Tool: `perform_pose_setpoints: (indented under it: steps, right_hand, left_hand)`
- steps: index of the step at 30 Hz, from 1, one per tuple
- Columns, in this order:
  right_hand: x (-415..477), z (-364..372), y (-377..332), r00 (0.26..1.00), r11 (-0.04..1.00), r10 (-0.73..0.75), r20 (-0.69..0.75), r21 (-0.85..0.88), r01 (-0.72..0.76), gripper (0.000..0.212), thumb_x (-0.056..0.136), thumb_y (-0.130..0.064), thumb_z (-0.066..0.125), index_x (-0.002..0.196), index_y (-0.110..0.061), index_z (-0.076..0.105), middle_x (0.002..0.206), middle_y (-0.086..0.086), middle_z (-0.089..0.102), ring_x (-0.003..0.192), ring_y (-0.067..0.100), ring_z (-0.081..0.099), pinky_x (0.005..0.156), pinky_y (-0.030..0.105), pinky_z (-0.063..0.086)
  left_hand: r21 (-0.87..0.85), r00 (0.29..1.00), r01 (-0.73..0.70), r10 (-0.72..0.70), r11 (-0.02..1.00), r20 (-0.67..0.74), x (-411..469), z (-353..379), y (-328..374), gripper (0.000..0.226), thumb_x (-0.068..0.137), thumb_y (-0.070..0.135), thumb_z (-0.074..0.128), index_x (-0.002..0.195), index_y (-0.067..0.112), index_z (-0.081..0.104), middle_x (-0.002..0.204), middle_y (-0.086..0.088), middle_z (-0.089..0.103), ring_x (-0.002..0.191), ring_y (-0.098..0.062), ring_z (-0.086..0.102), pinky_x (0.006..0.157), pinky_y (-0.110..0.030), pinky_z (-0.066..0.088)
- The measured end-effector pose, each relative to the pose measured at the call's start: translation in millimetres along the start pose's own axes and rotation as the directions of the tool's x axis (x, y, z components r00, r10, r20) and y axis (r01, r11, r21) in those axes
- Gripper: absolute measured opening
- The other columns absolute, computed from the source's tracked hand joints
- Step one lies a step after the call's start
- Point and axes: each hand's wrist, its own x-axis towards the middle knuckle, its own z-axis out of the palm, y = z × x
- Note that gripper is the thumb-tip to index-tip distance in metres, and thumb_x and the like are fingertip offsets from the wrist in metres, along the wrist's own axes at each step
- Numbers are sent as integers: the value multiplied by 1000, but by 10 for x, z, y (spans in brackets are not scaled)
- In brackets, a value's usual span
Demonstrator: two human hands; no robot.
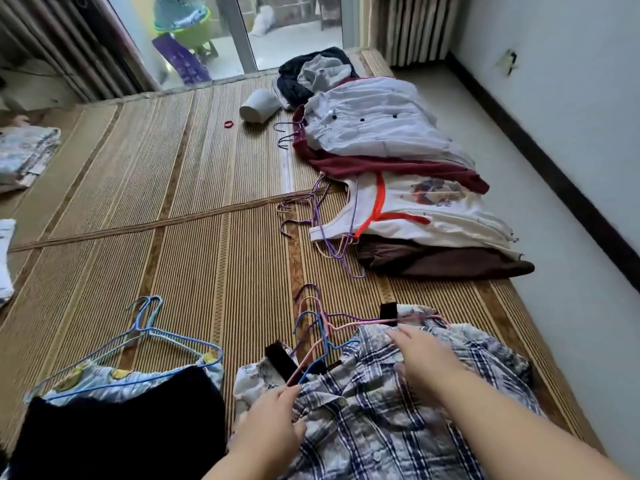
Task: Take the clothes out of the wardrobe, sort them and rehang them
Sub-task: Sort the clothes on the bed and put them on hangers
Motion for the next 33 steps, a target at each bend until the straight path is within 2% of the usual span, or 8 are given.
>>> perform_pose_setpoints:
  steps: [5, 11, 16, 21, 23, 25, 29, 33]
  right_hand:
    - [367, 221, 66, 996, 977, -70, 49, -200, 78, 55, 94, -21, 45, 144, -26, 24, 144, 4, 40, 127, 26, 43, 98, 44, 41]
    - [304, 296, 2, 976, 947, -139, -169, -311, 81, 49, 82, -18, 50, 129, -29, 42, 109, 2, 60, 99, 28, 59, 77, 37, 45]
    - [-87, 27, 118, 982, 986, -119, -148, 95, 134, 49, 73, -18, 56, 118, -35, 58, 112, -8, 67, 104, 21, 60, 83, 32, 49]
    - [-763, -623, 36, 979, 939, -65, -194, 320, 125, 32, 74, -26, 70, 105, -35, 68, 102, -11, 71, 94, 11, 64, 80, 28, 50]
    - [-1048, -904, -42, 980, 917, -62, -188, 378, 130, 33, 71, -24, 74, 101, -36, 69, 98, -13, 71, 92, 9, 64, 82, 26, 50]
    - [-1385, -1259, -117, 974, 895, -32, -223, 427, 127, 41, 66, -22, 78, 102, -40, 68, 96, -18, 68, 91, 5, 63, 81, 16, 47]
    - [-2176, -1958, -297, 914, 879, 19, -406, 442, 178, 47, 71, -47, 76, 116, -43, 62, 99, -28, 58, 90, -6, 56, 71, -4, 35]
    - [-2804, -2519, -487, 852, 821, 21, -524, 495, 284, 20, 85, -33, 67, 91, -51, 69, 84, -25, 71, 81, -3, 65, 72, 19, 49]
  left_hand:
    - [-36, 995, 96, -97, 995, -14, 252, 382, -124, 73, 85, 48, 54, 148, 36, 18, 146, 11, 33, 128, -12, 40, 103, -33, 39]
    - [-114, 981, 158, -169, 981, -92, 334, 456, -98, 74, 87, 39, 55, 148, 35, 14, 137, -1, 31, 120, -21, 40, 98, -33, 42]
    - [-92, 977, 190, -197, 978, -83, 116, 162, -51, 76, 86, 32, 51, 150, 31, 10, 146, -5, 31, 132, -26, 32, 107, -44, 36]
    - [-166, 996, 57, -67, 985, -59, -318, -403, -3, 51, 91, 27, 49, 140, 33, 34, 113, 2, 62, 96, -19, 59, 80, -31, 46]
    - [-251, 993, -45, 15, 967, -118, -541, -692, 56, 16, 91, 28, 54, 103, 38, 59, 99, 5, 67, 93, -16, 61, 71, -27, 45]
    - [-342, 973, -161, 91, 926, -212, -764, -1050, 160, 20, 90, 23, 59, 73, 34, 58, 75, 7, 64, 78, -14, 60, 63, -27, 41]
    - [-348, 892, -384, 245, 855, -381, -1323, -1823, 450, 16, 87, 21, 65, 75, 31, 64, 72, 10, 66, 68, -4, 60, 60, -28, 47]
    - [-316, 785, -535, 322, 784, -530, -1699, -2492, 801, 16, 84, 13, 68, 78, 28, 68, 67, 9, 66, 63, 0, 61, 54, -14, 43]
